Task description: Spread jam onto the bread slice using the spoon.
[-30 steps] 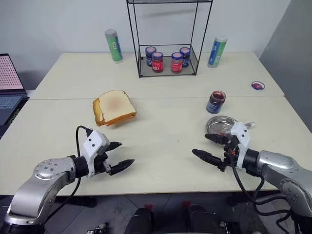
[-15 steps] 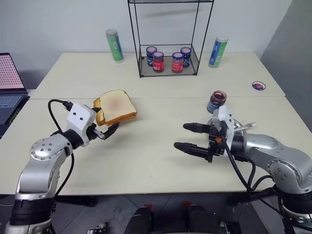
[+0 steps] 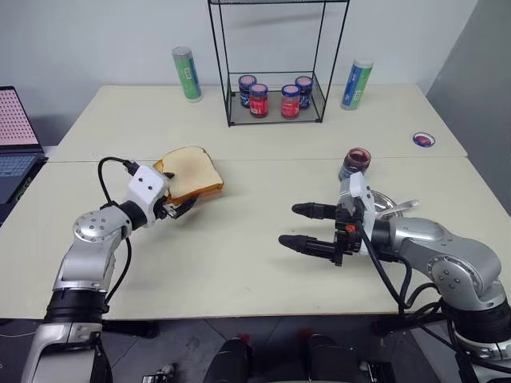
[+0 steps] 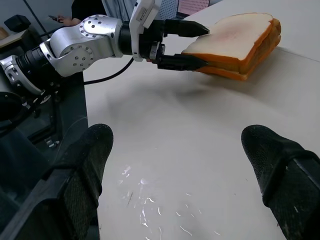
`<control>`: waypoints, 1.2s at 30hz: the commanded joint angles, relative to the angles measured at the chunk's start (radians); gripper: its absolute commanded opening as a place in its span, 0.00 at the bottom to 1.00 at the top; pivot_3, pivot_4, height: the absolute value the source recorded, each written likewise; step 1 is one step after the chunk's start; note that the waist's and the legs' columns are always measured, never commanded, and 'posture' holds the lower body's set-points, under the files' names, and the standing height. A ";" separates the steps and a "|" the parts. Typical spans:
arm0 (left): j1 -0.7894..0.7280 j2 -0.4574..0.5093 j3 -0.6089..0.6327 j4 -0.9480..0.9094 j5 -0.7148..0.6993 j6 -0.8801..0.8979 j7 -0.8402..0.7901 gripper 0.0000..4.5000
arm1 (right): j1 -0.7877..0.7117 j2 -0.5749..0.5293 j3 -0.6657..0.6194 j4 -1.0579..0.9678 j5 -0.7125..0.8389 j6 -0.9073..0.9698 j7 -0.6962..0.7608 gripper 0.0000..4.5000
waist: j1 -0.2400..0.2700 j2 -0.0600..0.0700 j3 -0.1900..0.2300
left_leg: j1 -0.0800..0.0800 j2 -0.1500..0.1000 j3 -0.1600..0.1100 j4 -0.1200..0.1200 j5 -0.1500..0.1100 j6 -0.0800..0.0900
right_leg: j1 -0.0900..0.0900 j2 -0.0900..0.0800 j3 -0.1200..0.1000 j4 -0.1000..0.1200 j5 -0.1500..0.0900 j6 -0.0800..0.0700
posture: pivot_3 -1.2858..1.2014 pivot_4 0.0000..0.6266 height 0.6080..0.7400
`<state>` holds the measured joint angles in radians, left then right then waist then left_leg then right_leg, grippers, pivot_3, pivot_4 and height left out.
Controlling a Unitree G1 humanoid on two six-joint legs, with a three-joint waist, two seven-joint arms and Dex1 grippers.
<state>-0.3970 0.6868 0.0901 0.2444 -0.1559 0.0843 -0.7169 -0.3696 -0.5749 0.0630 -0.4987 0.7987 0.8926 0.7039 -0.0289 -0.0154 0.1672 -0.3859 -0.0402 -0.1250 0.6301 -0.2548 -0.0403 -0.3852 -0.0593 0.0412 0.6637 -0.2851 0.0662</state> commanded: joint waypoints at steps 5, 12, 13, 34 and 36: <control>-0.032 0.003 0.039 -0.012 -0.057 0.014 -0.046 0.46 | 0.026 -0.003 -0.028 -0.053 0.007 -0.020 -0.020 1.00 | 0.000 0.000 0.000 | 0.000 0.000 0.000 0.000 0.000 0.000 | 0.000 0.000 0.000 0.000 0.000 0.000 | 0.52 0.24 1.00; -0.032 0.012 0.051 -0.018 -0.082 0.052 -0.072 0.13 | 0.035 -0.001 -0.027 -0.061 0.010 -0.022 -0.031 1.00 | -0.001 0.000 0.000 | 0.000 0.000 0.000 0.000 0.000 0.000 | 0.000 0.000 0.000 0.000 0.000 0.000 | 0.52 0.24 1.00; -0.031 0.012 0.056 -0.023 -0.093 0.067 -0.074 0.09 | 0.035 0.000 -0.027 -0.062 0.010 -0.022 -0.033 1.00 | -0.001 0.000 0.000 | 0.000 0.000 0.000 0.000 0.000 0.000 | 0.000 0.000 0.000 0.000 0.000 0.000 | 0.52 0.24 1.00; -0.116 -0.042 -0.208 -0.351 0.015 0.099 -0.091 0.01 | 0.088 -0.027 -0.090 -0.126 0.029 0.000 -0.106 1.00 | 0.002 -0.001 0.000 | -0.001 -0.001 0.000 0.001 0.000 0.000 | 0.000 0.000 0.001 0.000 0.000 0.000 | 0.52 0.24 1.00; -0.070 -0.062 -0.301 -0.311 0.119 -0.015 -0.076 0.01 | 0.117 -0.030 -0.098 -0.147 0.033 0.005 -0.124 1.00 | -0.002 -0.001 0.000 | -0.001 -0.001 0.000 0.001 0.000 0.000 | 0.000 0.000 0.001 -0.001 0.000 0.000 | 0.52 0.24 1.00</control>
<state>-0.4993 0.6300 -0.1397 -0.0807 -0.1433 0.1882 -0.8142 -0.2733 -0.5952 -0.0006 -0.5916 0.8110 0.8950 0.5997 -0.0309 -0.0164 0.1675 -0.3871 -0.0407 -0.1242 0.6306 -0.2547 -0.0405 -0.3855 -0.0593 0.0423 0.6634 -0.2850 0.0662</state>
